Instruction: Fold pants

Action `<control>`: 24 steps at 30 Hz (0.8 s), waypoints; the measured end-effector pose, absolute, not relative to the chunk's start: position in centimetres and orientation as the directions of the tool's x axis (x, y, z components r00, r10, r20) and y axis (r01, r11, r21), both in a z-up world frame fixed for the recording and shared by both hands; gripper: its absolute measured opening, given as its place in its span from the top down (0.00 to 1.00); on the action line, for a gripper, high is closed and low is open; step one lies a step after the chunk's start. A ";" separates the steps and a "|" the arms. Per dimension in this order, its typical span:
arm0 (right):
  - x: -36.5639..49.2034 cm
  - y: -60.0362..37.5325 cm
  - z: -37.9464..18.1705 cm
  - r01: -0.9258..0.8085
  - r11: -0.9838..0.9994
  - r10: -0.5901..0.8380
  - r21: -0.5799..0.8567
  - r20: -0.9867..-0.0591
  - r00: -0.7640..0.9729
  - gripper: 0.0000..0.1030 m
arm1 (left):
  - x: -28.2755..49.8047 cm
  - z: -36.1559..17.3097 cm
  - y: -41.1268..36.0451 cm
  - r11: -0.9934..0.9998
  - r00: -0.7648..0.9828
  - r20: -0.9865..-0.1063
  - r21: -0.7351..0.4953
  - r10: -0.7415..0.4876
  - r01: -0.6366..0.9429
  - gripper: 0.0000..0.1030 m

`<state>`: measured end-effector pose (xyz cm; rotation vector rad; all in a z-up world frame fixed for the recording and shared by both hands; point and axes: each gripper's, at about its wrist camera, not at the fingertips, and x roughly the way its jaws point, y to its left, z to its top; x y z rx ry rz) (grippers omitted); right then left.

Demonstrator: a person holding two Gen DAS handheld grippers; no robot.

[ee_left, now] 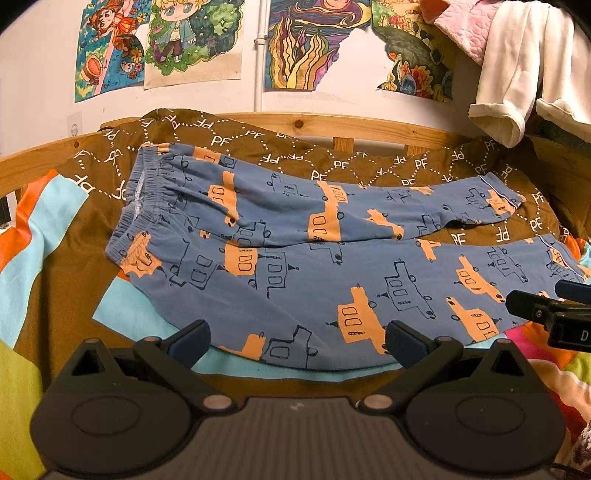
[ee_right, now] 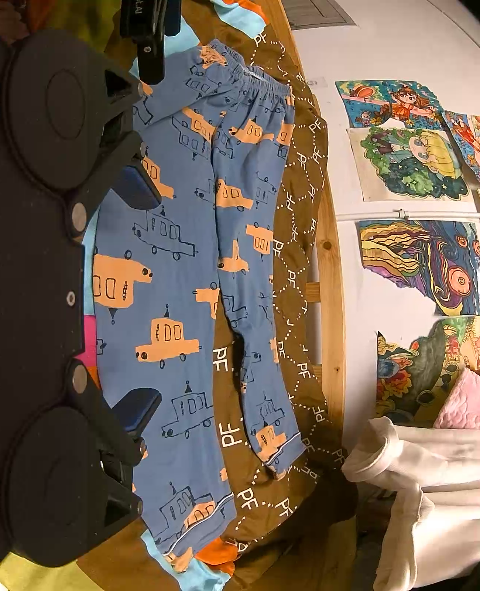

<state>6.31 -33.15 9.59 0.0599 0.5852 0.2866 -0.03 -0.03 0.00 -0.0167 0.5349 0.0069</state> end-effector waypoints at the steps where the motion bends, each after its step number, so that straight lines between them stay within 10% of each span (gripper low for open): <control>1: 6.3 -33.1 9.6 -0.249 0.959 0.283 0.136 -0.536 0.795 0.01 | 0.0 0.0 -0.1 1.000 0.860 -0.510 -0.015 0.001 -0.011 0.00; 24: 6.5 -33.3 9.4 -0.241 0.961 0.275 0.135 -0.536 0.798 0.01 | -0.1 -0.3 -0.2 1.000 0.857 -0.516 -0.016 0.001 -0.011 0.00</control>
